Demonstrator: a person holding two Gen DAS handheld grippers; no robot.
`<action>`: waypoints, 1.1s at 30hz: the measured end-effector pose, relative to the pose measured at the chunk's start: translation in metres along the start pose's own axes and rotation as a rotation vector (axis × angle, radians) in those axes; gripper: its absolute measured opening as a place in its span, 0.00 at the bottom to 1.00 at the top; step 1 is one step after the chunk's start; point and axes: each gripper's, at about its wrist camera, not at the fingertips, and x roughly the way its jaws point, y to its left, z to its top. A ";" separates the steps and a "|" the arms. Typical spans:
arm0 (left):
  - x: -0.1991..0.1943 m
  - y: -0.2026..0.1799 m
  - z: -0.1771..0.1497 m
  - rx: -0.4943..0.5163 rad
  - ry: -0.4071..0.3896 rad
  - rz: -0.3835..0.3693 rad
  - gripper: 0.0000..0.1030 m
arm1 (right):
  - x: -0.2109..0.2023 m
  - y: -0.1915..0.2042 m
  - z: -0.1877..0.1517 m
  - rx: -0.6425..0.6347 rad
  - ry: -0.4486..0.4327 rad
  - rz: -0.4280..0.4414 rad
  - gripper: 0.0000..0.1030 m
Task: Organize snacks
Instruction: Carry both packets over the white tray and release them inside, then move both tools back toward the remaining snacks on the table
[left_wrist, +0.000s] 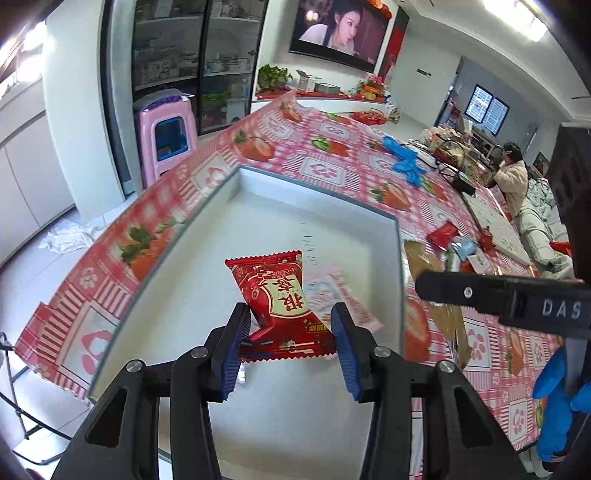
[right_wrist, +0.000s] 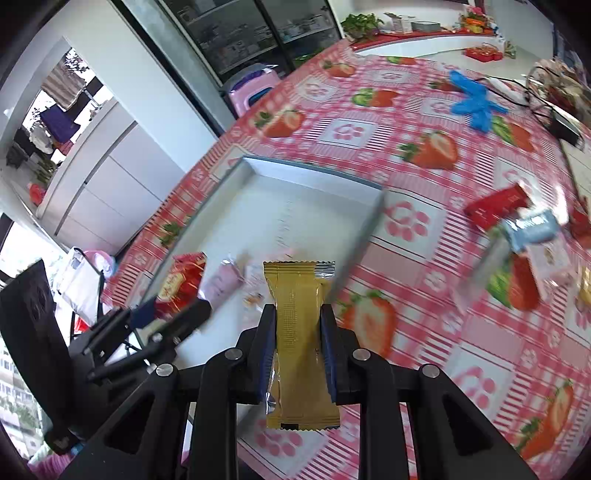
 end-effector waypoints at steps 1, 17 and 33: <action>0.002 0.006 0.000 -0.011 0.002 0.005 0.48 | 0.004 0.006 0.005 -0.006 0.003 0.008 0.24; 0.000 -0.005 0.010 0.003 0.011 -0.026 0.79 | 0.031 -0.005 0.016 0.021 0.040 -0.092 0.96; 0.069 -0.189 0.046 0.393 0.129 -0.144 0.82 | -0.069 -0.236 -0.033 0.544 -0.121 -0.378 0.96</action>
